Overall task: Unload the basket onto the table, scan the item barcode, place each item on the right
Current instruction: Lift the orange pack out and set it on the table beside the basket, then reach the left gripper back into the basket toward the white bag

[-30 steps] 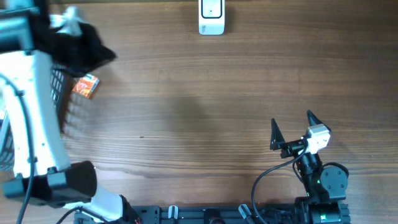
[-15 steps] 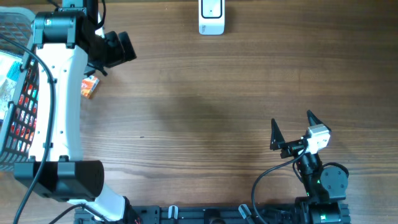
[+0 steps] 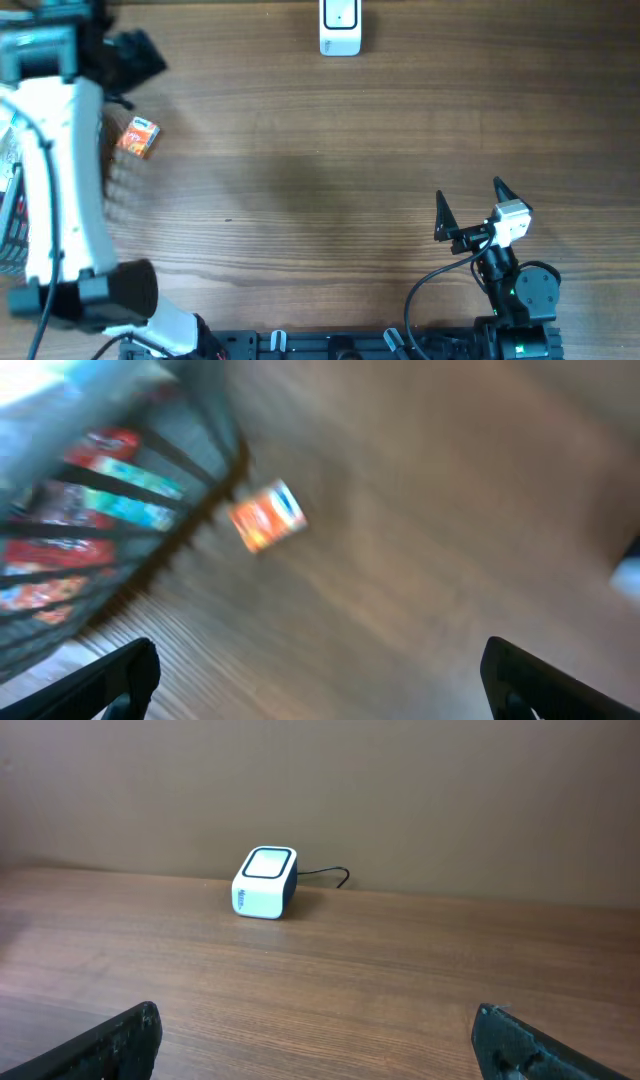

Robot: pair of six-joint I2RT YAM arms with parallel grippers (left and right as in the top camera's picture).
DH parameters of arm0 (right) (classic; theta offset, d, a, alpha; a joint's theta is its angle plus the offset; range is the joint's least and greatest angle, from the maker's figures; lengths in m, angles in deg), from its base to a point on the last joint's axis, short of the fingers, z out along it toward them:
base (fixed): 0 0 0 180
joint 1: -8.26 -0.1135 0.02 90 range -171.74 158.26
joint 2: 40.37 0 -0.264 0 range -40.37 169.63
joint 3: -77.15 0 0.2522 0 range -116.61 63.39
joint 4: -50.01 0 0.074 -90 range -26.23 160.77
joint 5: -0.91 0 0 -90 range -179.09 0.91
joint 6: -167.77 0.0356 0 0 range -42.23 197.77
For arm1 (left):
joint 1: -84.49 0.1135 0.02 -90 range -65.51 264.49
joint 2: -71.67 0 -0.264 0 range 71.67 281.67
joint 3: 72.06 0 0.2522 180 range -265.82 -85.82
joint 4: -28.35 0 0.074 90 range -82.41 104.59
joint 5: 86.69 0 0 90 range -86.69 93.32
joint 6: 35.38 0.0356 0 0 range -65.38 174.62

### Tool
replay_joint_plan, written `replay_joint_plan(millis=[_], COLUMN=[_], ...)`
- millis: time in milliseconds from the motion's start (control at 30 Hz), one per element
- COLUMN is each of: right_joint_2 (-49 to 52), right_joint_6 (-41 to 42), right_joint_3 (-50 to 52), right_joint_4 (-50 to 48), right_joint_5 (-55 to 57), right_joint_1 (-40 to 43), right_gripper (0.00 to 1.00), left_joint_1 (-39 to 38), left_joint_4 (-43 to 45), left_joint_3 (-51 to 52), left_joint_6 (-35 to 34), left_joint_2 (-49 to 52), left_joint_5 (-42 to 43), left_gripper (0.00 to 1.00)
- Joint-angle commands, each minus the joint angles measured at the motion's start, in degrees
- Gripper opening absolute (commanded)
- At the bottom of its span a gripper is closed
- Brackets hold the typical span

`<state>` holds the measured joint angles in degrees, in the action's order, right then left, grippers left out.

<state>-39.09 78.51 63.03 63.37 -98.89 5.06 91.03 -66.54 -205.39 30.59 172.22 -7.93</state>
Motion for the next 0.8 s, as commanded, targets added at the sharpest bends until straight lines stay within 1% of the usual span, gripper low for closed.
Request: replay_joint_plan(millis=[0, 67, 167, 233, 333, 467, 767], right_joint_2=[0.1, 0.1, 0.1, 0.1, 0.1, 0.1, 0.1], right_joint_6=[-0.7, -0.7, -0.7, -0.7, -0.7, -0.7, -0.7], right_joint_3=[0.0, 0.0, 0.1, 0.0, 0.1, 0.1, 0.0], right_joint_4=[-0.2, -0.2, -0.2, -0.2, -0.2, -0.2, -0.2], right_joint_5=[0.6, 0.6, 0.6, 0.6, 0.6, 0.6, 0.6], right_joint_1=[0.2, 0.2, 0.2, 0.2, 0.2, 0.2, 0.2], right_gripper=[1.00, 1.00, 1.00, 1.00, 1.00, 1.00, 1.00], left_joint_1=[9.5, 15.3, 22.9, 27.9, 32.5, 35.9, 39.1], left_joint_4=[1.3, 1.6, 1.2, 1.1, 1.0, 1.3, 3.9], left_joint_3=[-4.5, -4.5, -4.2, -3.4, -1.9, 0.3, 0.6], left_joint_6=[-6.8, -8.4, -8.9, -11.8, -14.4, -14.4, -14.4], left_joint_2=[-6.6, -7.5, -7.0, -5.4, -2.3, 2.6, 17.4], left_joint_5=[-1.9, -1.9, -1.7, -1.5, -1.2, 1.7, 1.7], left_gripper=[1.00, 1.00, 1.00, 1.00, 1.00, 1.00, 1.00])
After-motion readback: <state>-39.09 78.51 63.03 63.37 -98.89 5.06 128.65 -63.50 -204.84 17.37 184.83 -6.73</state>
